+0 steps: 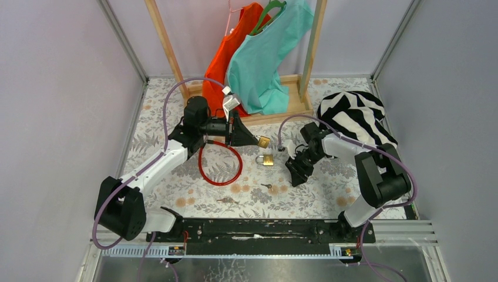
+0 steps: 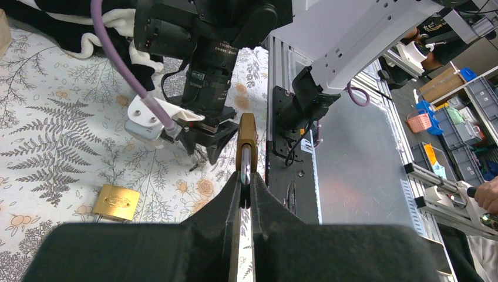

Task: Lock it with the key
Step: Place the key at the center of the board.

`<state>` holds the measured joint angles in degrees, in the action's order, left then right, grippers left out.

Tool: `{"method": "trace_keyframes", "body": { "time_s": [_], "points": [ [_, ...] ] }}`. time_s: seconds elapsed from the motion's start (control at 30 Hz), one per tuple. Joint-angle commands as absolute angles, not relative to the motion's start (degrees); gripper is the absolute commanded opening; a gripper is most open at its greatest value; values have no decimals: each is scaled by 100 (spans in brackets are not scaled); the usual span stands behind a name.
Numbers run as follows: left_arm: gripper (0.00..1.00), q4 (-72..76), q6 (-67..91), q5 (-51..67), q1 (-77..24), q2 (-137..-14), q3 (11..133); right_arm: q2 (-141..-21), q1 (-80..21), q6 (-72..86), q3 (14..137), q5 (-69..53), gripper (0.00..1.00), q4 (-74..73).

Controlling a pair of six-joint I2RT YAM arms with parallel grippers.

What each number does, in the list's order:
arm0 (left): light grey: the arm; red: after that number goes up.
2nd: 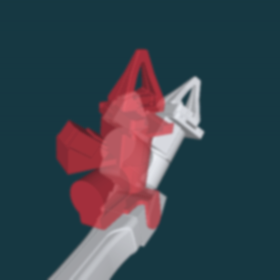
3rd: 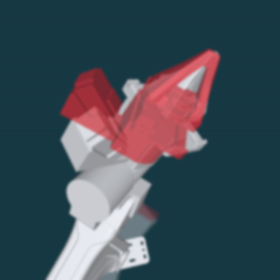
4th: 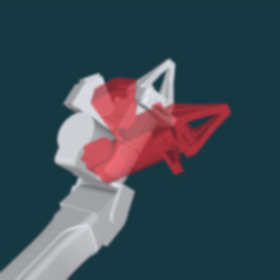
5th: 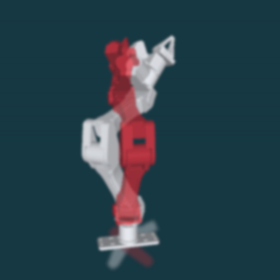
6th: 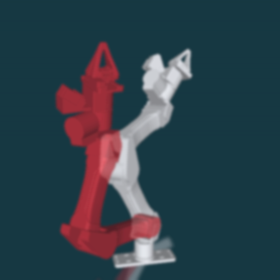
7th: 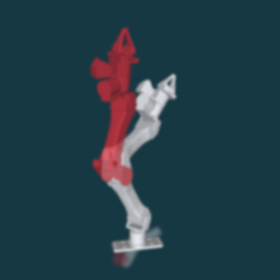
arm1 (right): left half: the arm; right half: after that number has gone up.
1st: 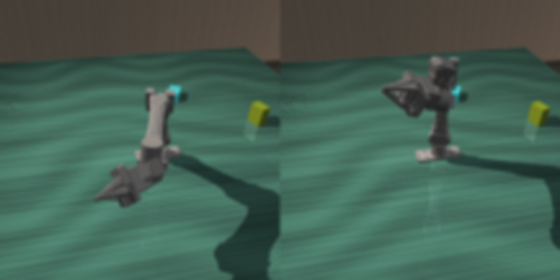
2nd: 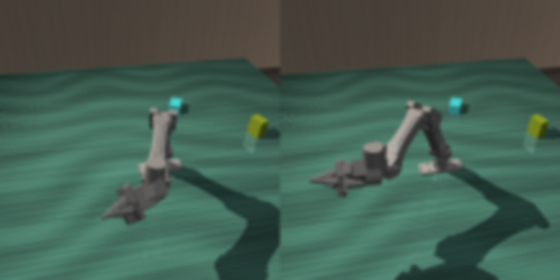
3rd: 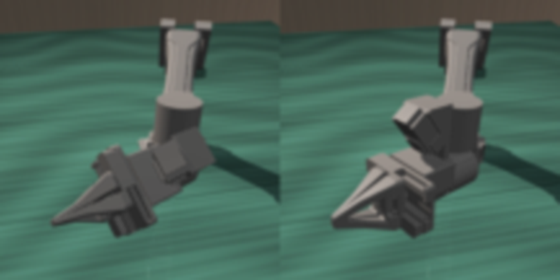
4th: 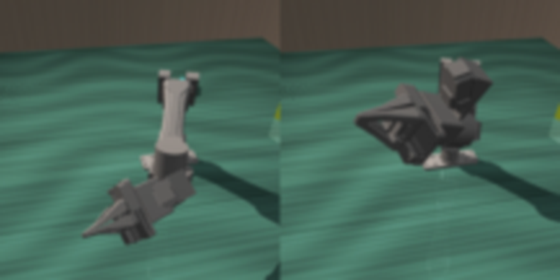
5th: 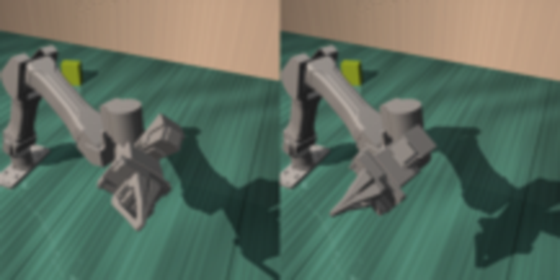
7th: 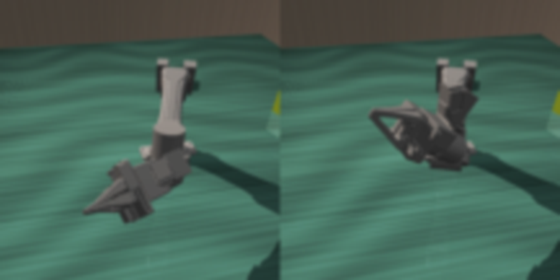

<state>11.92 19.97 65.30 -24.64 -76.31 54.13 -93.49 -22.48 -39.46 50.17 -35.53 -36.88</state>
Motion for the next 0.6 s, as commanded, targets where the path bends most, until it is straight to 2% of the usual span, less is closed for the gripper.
{"method": "trace_keyframes", "body": {
  "time_s": [0.0,0.07,0.17,0.37,0.57],
  "points": [
    [2,1246,1865,6463,-2426,-7567,5388,-8949,-2263,-4001,5433,-3459,63,-3853],
    [2,1187,1807,6459,-2430,-7551,5388,-8690,-2260,-3998,5567,-3469,73,-3924],
    [2,1114,1736,6442,-2426,-7526,5390,-8302,-2226,-3992,5952,-3853,80,-4197],
    [2,1073,1688,6434,-2426,-7500,5389,-8104,-2232,-3985,7080,-4993,86,-4980],
    [2,1005,1571,6379,-2435,-7489,5371,-8212,-2308,-3617,8096,-5640,87,-5111]
  ]
}}
